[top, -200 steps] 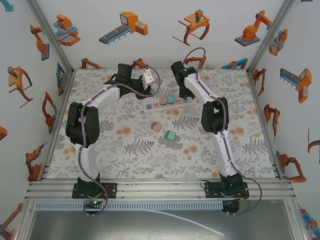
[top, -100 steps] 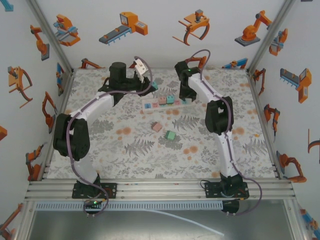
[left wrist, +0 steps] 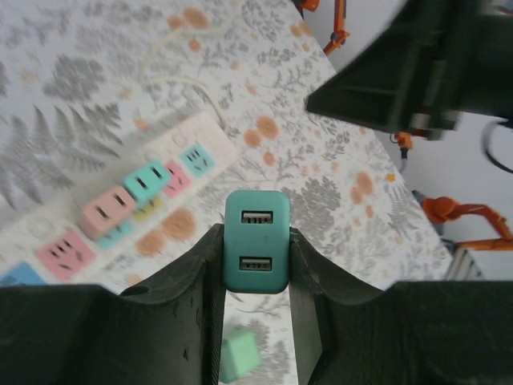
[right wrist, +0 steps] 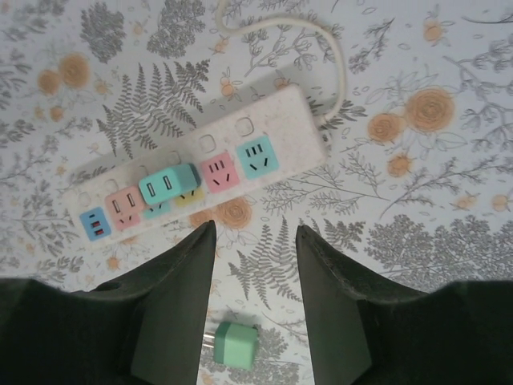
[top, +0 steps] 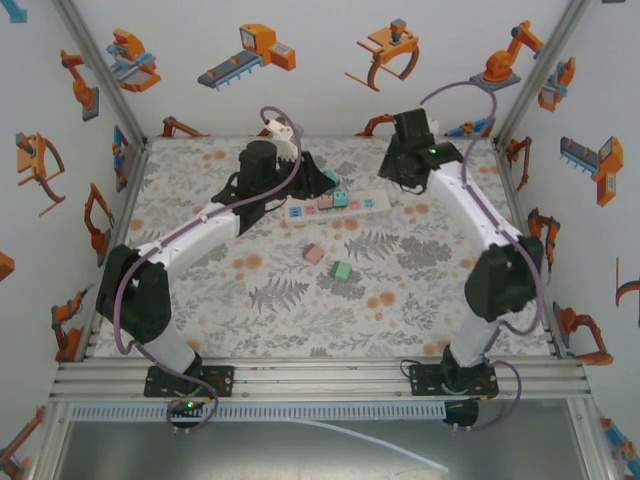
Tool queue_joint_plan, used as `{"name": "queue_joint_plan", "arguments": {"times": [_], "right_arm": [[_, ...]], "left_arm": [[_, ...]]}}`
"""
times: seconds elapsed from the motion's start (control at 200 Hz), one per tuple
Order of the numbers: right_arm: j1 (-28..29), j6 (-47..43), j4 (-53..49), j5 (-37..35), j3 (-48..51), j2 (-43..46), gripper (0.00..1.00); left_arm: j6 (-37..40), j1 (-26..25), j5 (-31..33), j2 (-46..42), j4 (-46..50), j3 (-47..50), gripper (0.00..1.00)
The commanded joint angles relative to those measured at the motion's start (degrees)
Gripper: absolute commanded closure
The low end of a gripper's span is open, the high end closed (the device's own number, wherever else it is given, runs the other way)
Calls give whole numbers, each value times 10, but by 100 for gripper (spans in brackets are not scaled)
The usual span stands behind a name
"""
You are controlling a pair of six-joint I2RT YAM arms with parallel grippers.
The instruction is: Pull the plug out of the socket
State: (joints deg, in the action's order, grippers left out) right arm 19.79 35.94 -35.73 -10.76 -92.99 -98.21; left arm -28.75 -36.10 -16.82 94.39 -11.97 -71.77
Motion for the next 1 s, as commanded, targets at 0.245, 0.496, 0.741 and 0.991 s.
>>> {"name": "queue_joint_plan", "arguments": {"times": [0.245, 0.496, 0.741, 0.991], "right_arm": [[-4, -52, 178, -67, 287, 277, 49], [-3, -72, 217, -29, 340, 316, 45], [-4, -61, 216, -13, 345, 306, 45], [-4, -57, 218, 2, 335, 298, 45]], "left_arm": [[-110, -112, 174, 93, 45, 11, 96], [-96, -124, 165, 184, 44, -25, 96], [-99, -127, 156, 217, 31, -26, 87], [-113, -129, 164, 237, 19, -19, 70]]}}
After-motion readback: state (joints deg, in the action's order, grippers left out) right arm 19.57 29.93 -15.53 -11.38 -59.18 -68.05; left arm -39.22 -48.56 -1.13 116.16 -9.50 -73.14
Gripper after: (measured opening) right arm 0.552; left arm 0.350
